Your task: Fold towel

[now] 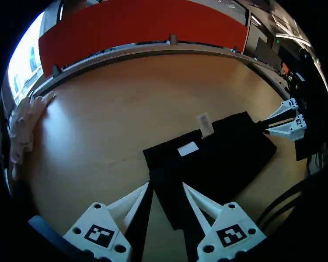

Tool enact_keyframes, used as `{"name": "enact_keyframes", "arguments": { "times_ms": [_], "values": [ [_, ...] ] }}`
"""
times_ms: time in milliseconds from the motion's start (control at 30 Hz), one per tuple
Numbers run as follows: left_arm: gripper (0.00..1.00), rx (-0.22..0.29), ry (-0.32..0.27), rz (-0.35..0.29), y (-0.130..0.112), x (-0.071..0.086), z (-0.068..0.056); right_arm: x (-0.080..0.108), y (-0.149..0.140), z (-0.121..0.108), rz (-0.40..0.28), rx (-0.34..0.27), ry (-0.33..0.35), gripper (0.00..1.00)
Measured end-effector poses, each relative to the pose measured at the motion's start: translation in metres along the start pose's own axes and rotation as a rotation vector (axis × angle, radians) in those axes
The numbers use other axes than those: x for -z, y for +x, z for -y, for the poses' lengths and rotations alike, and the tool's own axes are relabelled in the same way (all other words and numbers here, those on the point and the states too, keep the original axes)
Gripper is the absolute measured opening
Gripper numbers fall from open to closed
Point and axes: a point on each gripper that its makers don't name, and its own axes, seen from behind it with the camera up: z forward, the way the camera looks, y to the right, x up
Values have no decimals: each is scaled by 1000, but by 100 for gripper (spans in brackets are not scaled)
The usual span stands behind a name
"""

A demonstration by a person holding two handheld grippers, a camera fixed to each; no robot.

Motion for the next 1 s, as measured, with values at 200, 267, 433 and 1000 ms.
{"name": "enact_keyframes", "arguments": {
  "times_ms": [200,267,433,1000],
  "values": [
    [47,-14,25,-2,3,-3,7,-6,-1,-9,4,-17,-36,59],
    [47,-18,31,-2,4,-4,9,-7,0,-11,5,-19,-43,65],
    [47,-20,41,-3,8,-6,12,-10,2,-18,4,-27,-62,70],
    [94,12,48,-51,36,0,23,-5,30,-43,-51,-31,-114,84]
  ]
}}
